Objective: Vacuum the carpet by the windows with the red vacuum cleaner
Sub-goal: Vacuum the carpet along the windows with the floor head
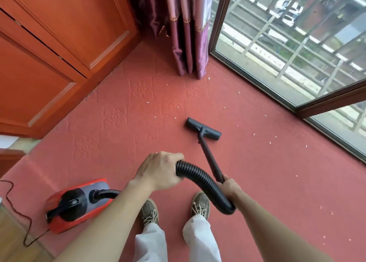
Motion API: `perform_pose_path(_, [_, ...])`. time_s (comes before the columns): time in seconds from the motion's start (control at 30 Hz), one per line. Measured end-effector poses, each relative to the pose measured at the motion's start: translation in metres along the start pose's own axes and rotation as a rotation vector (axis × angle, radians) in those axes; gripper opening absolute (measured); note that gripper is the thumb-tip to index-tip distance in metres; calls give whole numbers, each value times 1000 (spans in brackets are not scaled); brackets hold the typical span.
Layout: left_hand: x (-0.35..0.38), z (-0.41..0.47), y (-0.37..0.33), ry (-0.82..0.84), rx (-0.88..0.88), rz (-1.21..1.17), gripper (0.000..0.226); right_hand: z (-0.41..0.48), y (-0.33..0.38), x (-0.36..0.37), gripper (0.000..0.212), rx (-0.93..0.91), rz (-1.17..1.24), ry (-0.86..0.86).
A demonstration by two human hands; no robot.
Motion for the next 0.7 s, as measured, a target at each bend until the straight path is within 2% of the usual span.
perform_pose_path(0.1, [5, -1, -2, -33, 12, 4, 21, 12, 3, -13, 39, 17, -20, -51])
perform_pose_path(0.33, [-18, 25, -9, -238, 2, 1, 16, 78, 36, -103, 39, 79, 96, -173])
perform_pose_path(0.5, [-11, 53, -19, -228, 16, 20, 14, 84, 18, -130, 38, 119, 133, -198])
perform_pose_path(0.7, [7, 44, -14, -149, -22, -4, 15, 66, -8, -88, 39, 43, 109, -124])
Point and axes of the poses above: each hand's wrist, its own z-axis towards the middle knuckle, its own x-axis out of the palm, y = z × x, the point moved 8 cm from there along z, towards the middle knuckle, and after that the axes turned 11 degrees about -z, right-handed, at the moved point
